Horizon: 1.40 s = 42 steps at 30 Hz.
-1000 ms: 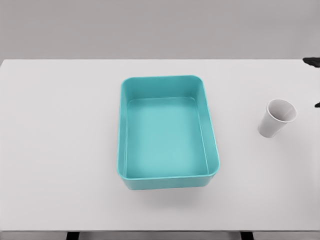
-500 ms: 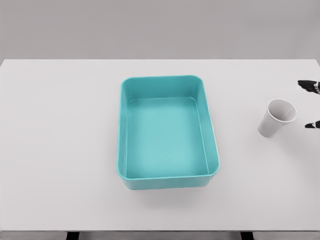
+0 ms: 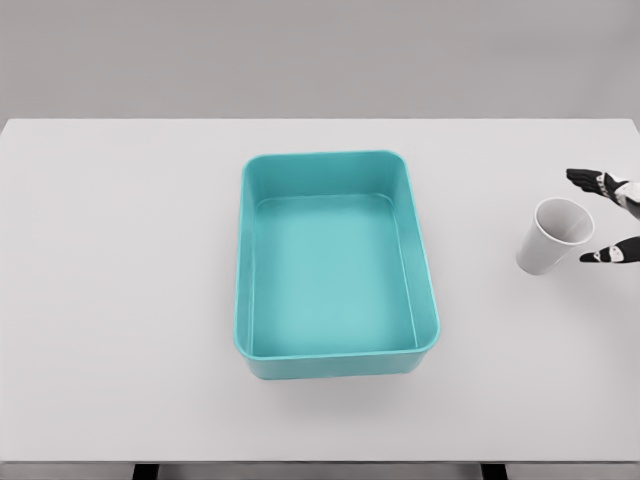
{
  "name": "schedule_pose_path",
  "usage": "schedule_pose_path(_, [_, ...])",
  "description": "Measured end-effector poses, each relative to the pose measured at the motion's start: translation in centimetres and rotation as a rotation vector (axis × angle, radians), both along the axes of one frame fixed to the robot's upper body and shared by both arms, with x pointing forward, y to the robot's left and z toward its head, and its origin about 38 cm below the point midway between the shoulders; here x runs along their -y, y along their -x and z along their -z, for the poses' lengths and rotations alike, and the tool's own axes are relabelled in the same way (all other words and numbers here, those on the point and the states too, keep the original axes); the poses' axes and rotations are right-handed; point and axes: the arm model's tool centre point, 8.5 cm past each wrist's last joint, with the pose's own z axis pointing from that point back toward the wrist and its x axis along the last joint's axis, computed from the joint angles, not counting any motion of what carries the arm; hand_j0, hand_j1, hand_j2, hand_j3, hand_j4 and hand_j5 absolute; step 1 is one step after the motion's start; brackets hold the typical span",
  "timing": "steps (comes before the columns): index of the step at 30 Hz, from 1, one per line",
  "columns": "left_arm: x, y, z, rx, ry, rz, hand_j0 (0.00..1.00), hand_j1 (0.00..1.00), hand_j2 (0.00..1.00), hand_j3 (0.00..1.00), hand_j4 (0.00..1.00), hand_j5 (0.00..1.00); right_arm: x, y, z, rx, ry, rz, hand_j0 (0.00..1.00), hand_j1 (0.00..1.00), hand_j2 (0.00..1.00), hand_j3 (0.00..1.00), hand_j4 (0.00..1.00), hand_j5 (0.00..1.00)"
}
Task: Put the paper cup into the basket with your right arm
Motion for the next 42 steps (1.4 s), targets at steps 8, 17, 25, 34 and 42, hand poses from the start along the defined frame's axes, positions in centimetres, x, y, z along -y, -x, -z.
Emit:
schedule_pose_path(8, [0.0,0.0,0.0,0.0,0.0,0.0,1.0,1.0,1.0,1.0,1.0,1.0,-0.2,0.2,1.1,-0.038,0.009,-0.004,1.0,1.0,1.0,1.0,1.0,1.0])
schedule_pose_path(17, [0.0,0.0,0.0,0.0,0.0,0.0,1.0,1.0,1.0,1.0,1.0,1.0,-1.3,0.1,1.3,-0.043,0.012,-0.04,1.0,1.0,1.0,1.0,1.0,1.0])
schedule_pose_path(25, [0.0,0.0,0.0,0.0,0.0,0.0,1.0,1.0,1.0,1.0,1.0,1.0,-2.0,-0.2,0.8,-0.035,0.011,-0.059,1.0,1.0,1.0,1.0,1.0,1.0])
schedule_pose_path(34, [0.0,0.0,0.0,0.0,0.0,0.0,1.0,1.0,1.0,1.0,1.0,1.0,-2.6,0.0,0.5,-0.031,0.013,-0.08,1.0,1.0,1.0,1.0,1.0,1.0])
schedule_pose_path(42, [0.0,0.0,0.0,0.0,0.0,0.0,1.0,1.0,1.0,1.0,1.0,1.0,-3.5,-0.2,0.3,-0.037,0.012,-0.1,1.0,1.0,1.0,1.0,1.0,1.0])
